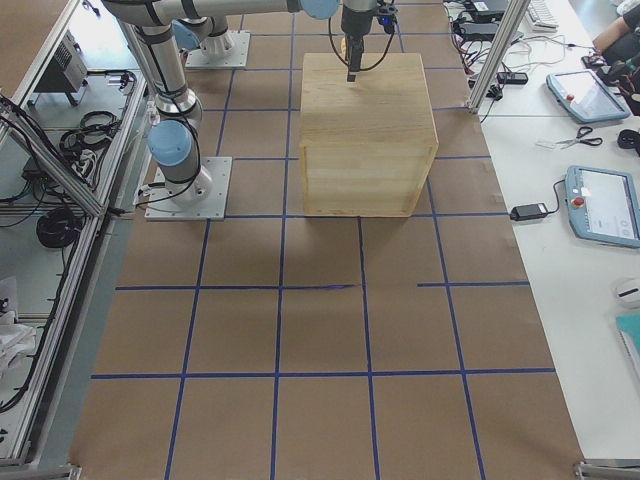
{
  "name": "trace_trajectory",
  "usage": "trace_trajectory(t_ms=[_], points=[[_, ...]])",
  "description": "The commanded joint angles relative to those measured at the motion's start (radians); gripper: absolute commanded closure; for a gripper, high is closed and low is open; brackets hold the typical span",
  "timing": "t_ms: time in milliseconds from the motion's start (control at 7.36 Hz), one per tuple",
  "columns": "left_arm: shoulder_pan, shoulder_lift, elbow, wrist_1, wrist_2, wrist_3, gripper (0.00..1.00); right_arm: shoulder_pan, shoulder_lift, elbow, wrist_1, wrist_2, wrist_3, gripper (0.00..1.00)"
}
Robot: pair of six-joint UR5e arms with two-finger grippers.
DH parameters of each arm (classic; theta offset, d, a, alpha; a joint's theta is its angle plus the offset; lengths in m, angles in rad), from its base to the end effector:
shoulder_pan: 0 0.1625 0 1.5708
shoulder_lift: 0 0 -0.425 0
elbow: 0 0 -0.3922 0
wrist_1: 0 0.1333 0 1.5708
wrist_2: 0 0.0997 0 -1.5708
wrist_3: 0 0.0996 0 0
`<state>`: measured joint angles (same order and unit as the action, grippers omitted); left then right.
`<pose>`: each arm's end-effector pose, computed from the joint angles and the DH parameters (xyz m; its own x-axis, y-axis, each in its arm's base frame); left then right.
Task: Open upper drawer
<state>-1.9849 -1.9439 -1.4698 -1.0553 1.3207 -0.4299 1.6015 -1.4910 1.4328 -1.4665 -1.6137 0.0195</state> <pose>-0.4072 -0.5340 0.3832 -0.9472 0.0337 0.3188 -0.0047 0.9929 -0.1190 0.1449 -0.5162 0.5050 -0.9990 -0.0132 0.0437 -0.0112 0.9989 0.0452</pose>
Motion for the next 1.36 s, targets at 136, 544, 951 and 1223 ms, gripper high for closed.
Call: trace_trajectory(t_ms=[136,544,951,1223], points=[[0.0,-0.012,0.0,0.0,0.002,-0.001,0.0,0.0,0.0,0.0,0.0,0.0,-0.001,0.0],[0.001,-0.015,0.005,-0.002,0.02,0.028,0.0,0.0,0.0,0.0,0.0,0.0,-0.001,0.0],[0.006,-0.016,0.0,-0.012,0.047,0.03,0.0,0.0,0.0,0.0,0.0,0.0,-0.001,0.0],[0.011,-0.003,0.005,-0.014,0.054,0.03,0.0,0.0,0.0,0.0,0.0,0.0,0.0,0.0]])
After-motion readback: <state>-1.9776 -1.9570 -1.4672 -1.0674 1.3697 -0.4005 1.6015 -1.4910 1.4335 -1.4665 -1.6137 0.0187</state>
